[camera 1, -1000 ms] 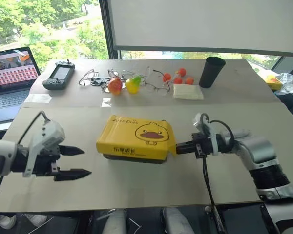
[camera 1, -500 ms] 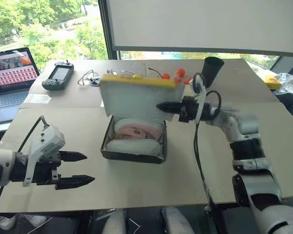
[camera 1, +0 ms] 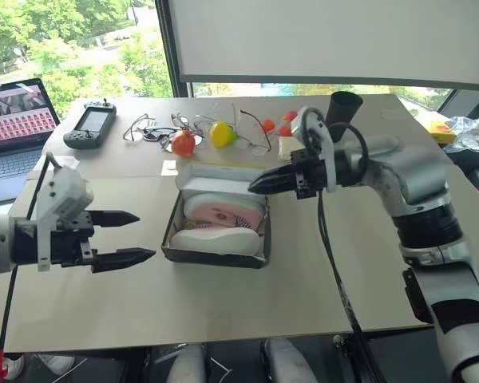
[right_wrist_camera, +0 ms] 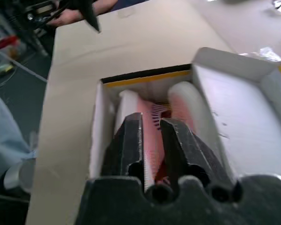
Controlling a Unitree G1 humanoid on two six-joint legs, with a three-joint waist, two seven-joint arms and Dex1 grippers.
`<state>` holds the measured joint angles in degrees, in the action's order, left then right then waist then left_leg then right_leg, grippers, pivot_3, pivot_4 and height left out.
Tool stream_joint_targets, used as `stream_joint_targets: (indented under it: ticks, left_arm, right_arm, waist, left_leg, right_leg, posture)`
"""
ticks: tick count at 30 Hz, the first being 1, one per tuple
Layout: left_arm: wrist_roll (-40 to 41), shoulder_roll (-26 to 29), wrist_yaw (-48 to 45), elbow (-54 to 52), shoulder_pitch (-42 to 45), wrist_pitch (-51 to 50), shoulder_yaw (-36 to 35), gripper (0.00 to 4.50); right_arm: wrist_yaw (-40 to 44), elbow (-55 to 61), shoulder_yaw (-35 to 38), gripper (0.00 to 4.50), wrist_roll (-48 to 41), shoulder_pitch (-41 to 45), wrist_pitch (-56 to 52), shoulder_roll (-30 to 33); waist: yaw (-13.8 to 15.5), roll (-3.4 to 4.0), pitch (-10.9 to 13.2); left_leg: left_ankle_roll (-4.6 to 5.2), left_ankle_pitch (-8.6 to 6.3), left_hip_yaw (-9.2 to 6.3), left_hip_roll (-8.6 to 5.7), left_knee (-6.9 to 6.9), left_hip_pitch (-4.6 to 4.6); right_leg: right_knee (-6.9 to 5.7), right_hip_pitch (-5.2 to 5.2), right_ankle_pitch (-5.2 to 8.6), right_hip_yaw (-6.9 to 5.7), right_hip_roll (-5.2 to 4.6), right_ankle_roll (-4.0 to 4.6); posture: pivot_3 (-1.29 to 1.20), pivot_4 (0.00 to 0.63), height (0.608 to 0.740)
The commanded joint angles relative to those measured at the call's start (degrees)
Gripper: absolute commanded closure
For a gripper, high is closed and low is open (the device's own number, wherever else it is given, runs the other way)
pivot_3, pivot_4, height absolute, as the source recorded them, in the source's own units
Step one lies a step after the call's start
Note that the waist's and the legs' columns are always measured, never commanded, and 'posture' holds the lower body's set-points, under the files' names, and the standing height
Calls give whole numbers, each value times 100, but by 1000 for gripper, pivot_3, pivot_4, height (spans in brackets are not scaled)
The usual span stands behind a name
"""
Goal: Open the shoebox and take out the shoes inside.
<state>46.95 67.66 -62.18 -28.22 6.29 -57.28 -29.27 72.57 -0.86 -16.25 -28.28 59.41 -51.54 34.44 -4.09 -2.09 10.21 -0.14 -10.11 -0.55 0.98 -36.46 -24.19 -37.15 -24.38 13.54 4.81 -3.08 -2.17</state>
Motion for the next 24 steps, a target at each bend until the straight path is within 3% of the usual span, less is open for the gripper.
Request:
stream_joint_targets:
  ticks: [1, 7, 24]
  left_arm:
    - [-127, 169, -71, 114, 156, 267, 110, 0]
    - [-146, 197, -44, 66, 144, 340, 154, 0]
    - [-256, 41, 182, -173, -72, 368, 216, 0]
  right_arm:
    - [127, 354, -367, 2011, 85, 137, -100, -14]
    - [240, 163, -997, 57, 582, 117, 294, -76]
    - [463, -1131, -1678, 57, 1800, 206, 1228, -501]
  waist:
    - [12, 0, 0]
    - [20, 0, 0]
    - [17, -1, 0]
  left_leg:
    - [0, 0, 0, 0, 0, 0]
    - [0, 0, 0, -2, -1, -4]
    - [0, 0, 0, -1, -1, -7]
  right_leg:
    - [0, 0, 0, -1, 0, 0]
    - [0, -2, 0, -2, -2, 1]
    - [-3, -8, 0, -3, -2, 1]
  posture:
    - [0, 150, 723]
    - [0, 150, 723]
    - [0, 150, 723]
